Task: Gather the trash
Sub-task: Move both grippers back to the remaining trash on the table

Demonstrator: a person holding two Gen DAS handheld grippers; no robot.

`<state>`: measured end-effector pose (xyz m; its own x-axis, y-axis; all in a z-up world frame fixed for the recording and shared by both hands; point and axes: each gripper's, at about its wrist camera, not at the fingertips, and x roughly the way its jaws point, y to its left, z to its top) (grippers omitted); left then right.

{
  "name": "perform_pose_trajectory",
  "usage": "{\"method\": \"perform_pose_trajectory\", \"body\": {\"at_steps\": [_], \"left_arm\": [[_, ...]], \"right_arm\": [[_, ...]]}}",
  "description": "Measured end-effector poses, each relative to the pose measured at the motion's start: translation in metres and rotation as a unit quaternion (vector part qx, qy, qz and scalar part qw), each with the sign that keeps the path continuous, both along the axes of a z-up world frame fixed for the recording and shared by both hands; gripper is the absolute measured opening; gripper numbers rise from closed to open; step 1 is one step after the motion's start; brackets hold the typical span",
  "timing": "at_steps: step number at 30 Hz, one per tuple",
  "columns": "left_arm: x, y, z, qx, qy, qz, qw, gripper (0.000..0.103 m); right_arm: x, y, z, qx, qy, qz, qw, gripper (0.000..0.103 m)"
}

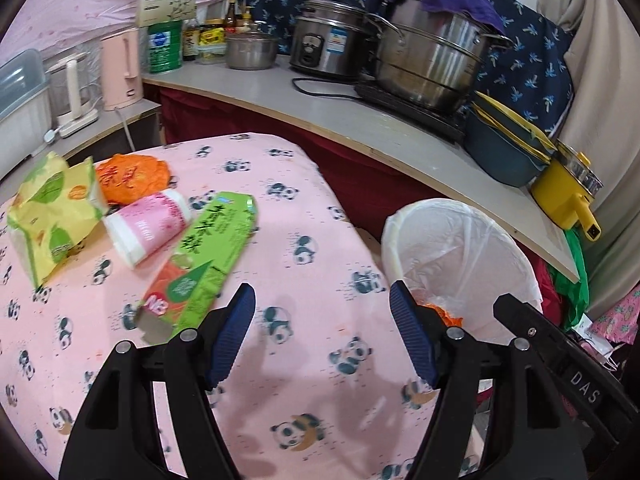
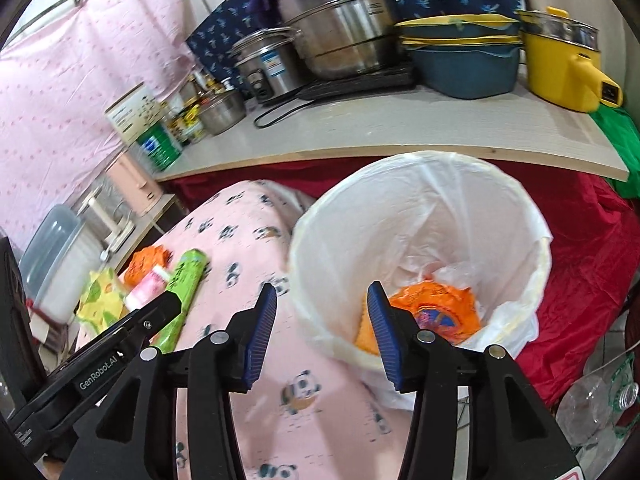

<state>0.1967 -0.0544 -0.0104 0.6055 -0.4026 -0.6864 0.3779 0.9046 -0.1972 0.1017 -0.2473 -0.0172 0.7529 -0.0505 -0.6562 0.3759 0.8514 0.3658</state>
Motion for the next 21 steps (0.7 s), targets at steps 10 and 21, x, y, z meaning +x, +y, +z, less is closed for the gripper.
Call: {"method": "perform_pose_trajectory", "body": {"at_steps": [10, 21], "left_arm": [[0.001, 0.078, 0.0, 0.003, -0.01, 0.067, 0.9977, 0.072], [0.011, 0.179, -0.012, 0.016, -0.009, 0.152, 0.9882, 0.085]], "right_arm": [[0.021, 0.069, 0.004, -0.016, 0.01, 0.059, 0.998, 0.056], [0.053, 0.148, -0.008, -0.035, 0.037, 0.123, 0.991, 0.069]]}}
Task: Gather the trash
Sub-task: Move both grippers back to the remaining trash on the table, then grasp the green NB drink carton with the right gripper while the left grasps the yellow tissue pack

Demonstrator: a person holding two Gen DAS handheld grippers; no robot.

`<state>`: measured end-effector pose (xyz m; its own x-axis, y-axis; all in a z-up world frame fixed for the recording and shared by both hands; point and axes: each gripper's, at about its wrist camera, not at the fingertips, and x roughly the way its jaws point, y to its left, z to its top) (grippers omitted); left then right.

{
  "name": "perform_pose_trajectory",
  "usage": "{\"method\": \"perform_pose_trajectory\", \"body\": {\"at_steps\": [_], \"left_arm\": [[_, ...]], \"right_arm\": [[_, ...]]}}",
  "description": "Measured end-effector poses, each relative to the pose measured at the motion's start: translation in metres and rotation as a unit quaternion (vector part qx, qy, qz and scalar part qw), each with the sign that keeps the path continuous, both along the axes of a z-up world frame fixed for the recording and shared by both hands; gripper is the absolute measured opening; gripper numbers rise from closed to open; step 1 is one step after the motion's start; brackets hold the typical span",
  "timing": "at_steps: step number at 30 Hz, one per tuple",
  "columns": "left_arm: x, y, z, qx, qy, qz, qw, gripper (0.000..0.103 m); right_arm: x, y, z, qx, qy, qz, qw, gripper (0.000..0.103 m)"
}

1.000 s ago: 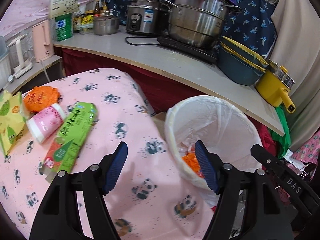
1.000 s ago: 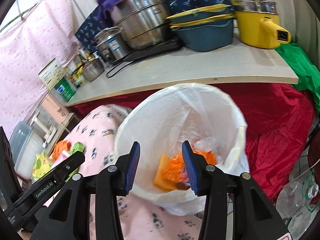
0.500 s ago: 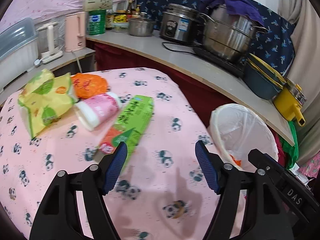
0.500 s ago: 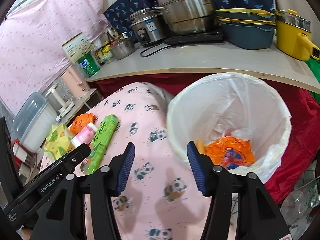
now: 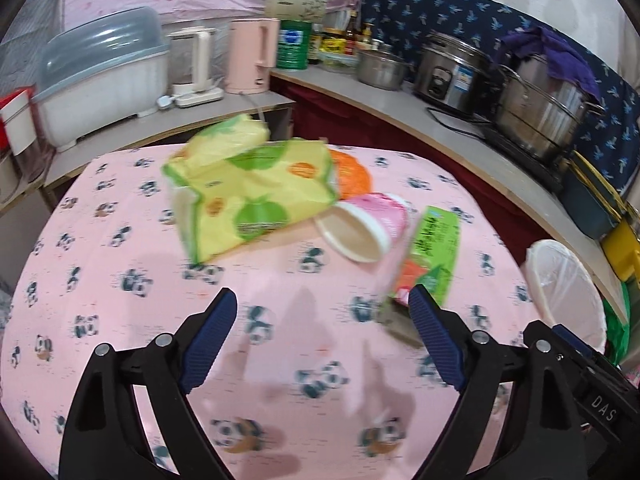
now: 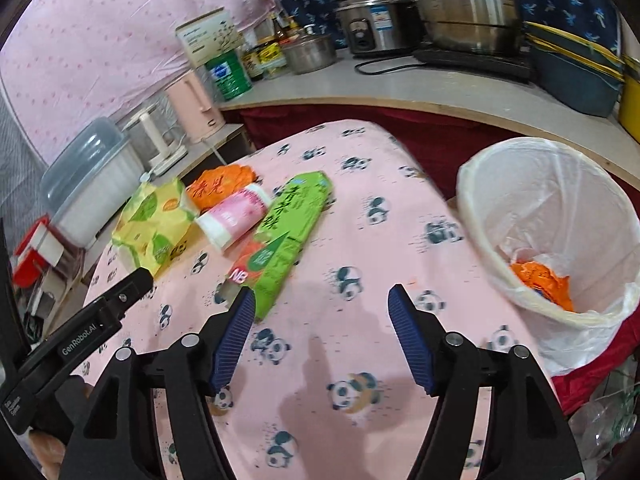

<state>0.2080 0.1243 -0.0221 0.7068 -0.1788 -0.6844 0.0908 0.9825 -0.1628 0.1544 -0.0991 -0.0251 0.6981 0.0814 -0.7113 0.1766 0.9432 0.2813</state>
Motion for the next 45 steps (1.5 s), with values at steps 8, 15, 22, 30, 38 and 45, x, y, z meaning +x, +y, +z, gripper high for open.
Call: {"method": "perform_pose_trajectory", "body": {"at_steps": [8, 15, 22, 30, 38, 45], "left_arm": [[0.017, 0.058, -0.009, 0.008, 0.003, 0.045, 0.999, 0.09], [0.049, 0.088, -0.015, 0.027, -0.001, 0.06, 0.9978, 0.092], [0.086, 0.087, -0.026, 0.03, 0.003, 0.052, 0.9982, 0.092], [0.104, 0.07, -0.037, 0.026, 0.02, 0.028, 0.9991, 0.065], [0.093, 0.052, -0.036, 0.012, 0.035, 0.007, 0.9993, 0.014], [0.071, 0.035, -0.026, -0.005, 0.03, 0.0, 0.9995, 0.008]], "right_arm": [[0.039, 0.039, -0.019, 0.009, 0.034, 0.017, 0.999, 0.075], [0.076, 0.058, -0.032, -0.003, 0.049, 0.011, 0.999, 0.075], [0.105, 0.066, -0.046, -0.03, 0.066, -0.009, 0.997, 0.078], [0.122, 0.063, -0.057, -0.053, 0.07, -0.03, 0.996, 0.081], [0.112, 0.061, -0.057, -0.075, 0.061, -0.03, 0.995, 0.059], [0.091, 0.047, -0.053, -0.058, 0.06, -0.041, 0.996, 0.052]]}}
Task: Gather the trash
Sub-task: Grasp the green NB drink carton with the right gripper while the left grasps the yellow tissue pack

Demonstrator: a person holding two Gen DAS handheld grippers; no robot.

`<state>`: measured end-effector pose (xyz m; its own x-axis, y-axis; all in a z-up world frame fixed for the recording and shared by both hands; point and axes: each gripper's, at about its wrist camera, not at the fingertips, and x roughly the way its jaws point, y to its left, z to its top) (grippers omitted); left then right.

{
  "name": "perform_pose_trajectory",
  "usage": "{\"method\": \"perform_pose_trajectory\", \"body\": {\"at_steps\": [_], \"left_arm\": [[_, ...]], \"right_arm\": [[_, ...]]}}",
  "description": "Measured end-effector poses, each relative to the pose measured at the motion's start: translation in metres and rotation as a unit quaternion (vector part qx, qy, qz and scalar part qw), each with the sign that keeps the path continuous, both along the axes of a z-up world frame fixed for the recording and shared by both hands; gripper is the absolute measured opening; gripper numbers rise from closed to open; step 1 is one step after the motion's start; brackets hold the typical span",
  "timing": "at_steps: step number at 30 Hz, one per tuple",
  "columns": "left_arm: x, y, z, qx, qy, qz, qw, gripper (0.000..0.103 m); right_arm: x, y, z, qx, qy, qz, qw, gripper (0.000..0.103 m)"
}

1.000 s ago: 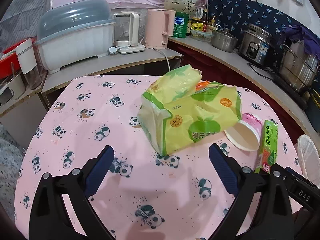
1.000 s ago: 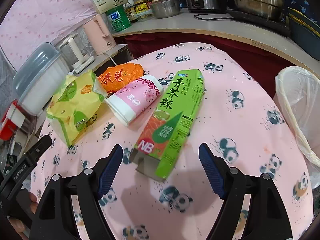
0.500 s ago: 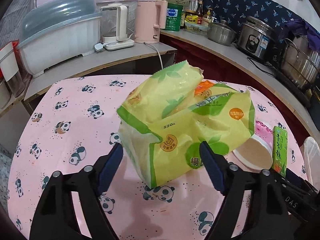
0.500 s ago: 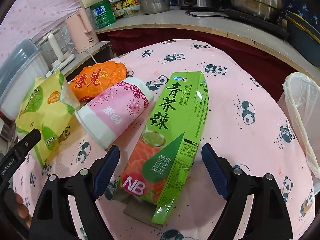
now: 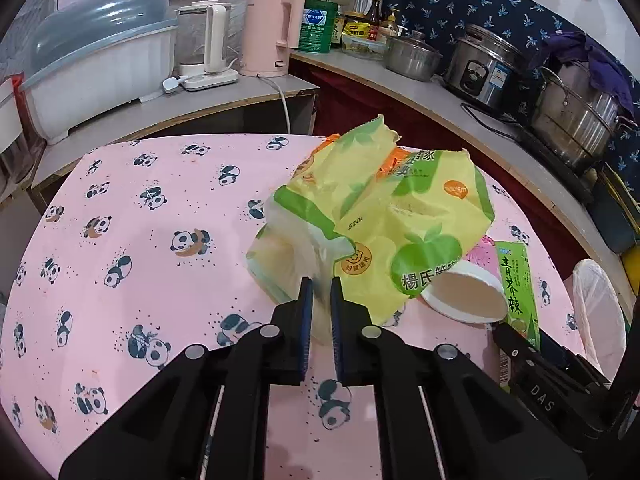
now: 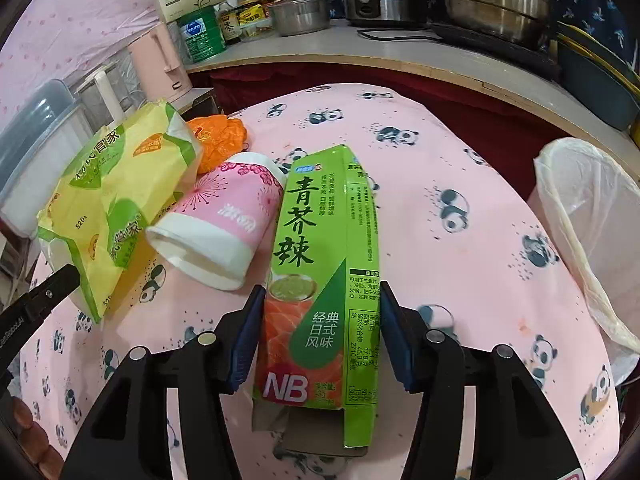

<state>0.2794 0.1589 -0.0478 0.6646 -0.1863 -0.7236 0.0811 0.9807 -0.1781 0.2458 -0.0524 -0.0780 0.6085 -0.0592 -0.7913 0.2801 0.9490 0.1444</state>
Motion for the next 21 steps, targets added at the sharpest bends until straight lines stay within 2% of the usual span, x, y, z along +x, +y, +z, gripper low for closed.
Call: {"method": "perform_pose_trajectory", "body": {"at_steps": [11, 21], "left_arm": [[-0.043, -0.023, 0.024, -0.032, -0.011, 0.004, 0.9994, 0.007], [-0.068, -0.076, 0.046, -0.033, -0.024, -0.037, 0.9985, 0.007]], "right_arm": [[-0.042, -0.039, 0.019, 0.023, -0.029, -0.027, 0.999, 0.051], [-0.075, -0.078, 0.044, 0.041, -0.059, -0.047, 0.996, 0.05]]}}
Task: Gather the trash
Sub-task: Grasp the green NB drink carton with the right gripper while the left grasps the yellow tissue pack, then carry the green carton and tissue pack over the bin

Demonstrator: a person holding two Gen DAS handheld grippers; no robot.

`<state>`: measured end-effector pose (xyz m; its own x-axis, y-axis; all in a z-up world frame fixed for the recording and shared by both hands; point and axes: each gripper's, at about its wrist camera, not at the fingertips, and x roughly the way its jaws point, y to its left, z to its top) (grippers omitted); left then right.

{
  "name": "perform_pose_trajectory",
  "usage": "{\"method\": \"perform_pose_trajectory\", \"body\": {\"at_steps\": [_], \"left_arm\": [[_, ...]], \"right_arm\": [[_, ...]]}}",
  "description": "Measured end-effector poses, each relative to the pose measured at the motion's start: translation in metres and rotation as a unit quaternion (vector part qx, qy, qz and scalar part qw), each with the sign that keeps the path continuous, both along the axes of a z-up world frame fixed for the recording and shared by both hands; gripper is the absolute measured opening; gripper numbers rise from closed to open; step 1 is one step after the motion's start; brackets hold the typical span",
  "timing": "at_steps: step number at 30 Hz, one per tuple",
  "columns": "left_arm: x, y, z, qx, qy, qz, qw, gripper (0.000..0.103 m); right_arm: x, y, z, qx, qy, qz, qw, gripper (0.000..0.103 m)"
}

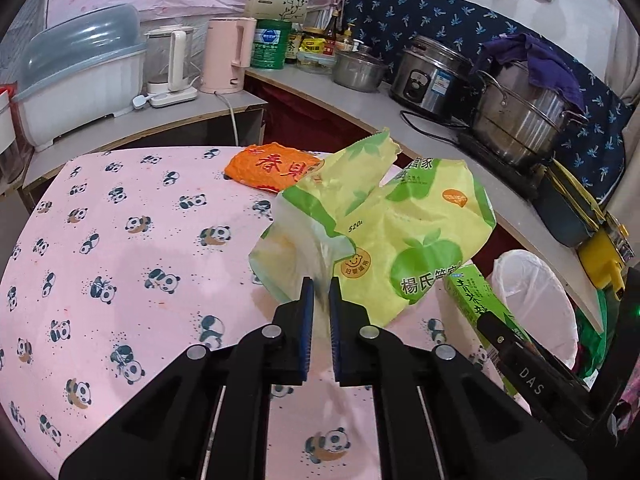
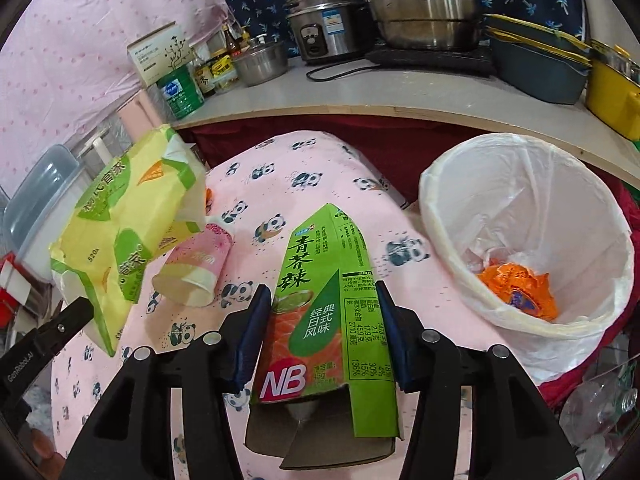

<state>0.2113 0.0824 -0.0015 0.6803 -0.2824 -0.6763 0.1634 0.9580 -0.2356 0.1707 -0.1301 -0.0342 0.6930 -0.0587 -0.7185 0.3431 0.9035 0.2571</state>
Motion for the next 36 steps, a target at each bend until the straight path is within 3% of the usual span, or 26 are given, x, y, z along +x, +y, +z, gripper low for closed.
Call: {"method": "perform_pose_trajectory", "body": {"at_steps": [11, 14, 15, 26, 36], "left_arm": [[-0.023, -0.06, -0.013, 0.013, 0.017, -0.049, 0.9986, 0.007], [-0.028, -0.07, -0.019, 0.016, 0.023, -0.056, 0.998, 0.007], [-0.03, -0.073, -0.02, 0.018, 0.025, -0.059, 0.9978, 0.007], [-0.04, -0.102, -0.025, 0.034, 0.028, -0.081, 0.9958, 0.006], [-0.045, -0.14, -0.013, 0.035, 0.018, -0.106, 0.9936, 0.006]], "right_arm": [[-0.041, -0.033, -0.027, 0.05, 0.035, 0.008, 0.998, 0.048], [-0.046, -0.035, -0.039, 0.054, 0.048, 0.007, 0.997, 0.037], [-0.047, -0.036, -0.043, 0.058, 0.053, 0.006, 0.997, 0.023], [-0.061, -0.054, -0.031, 0.063, 0.021, 0.002, 0.998, 0.022], [-0.074, -0.098, -0.011, 0.065, -0.012, -0.036, 0.997, 0.021]]}}
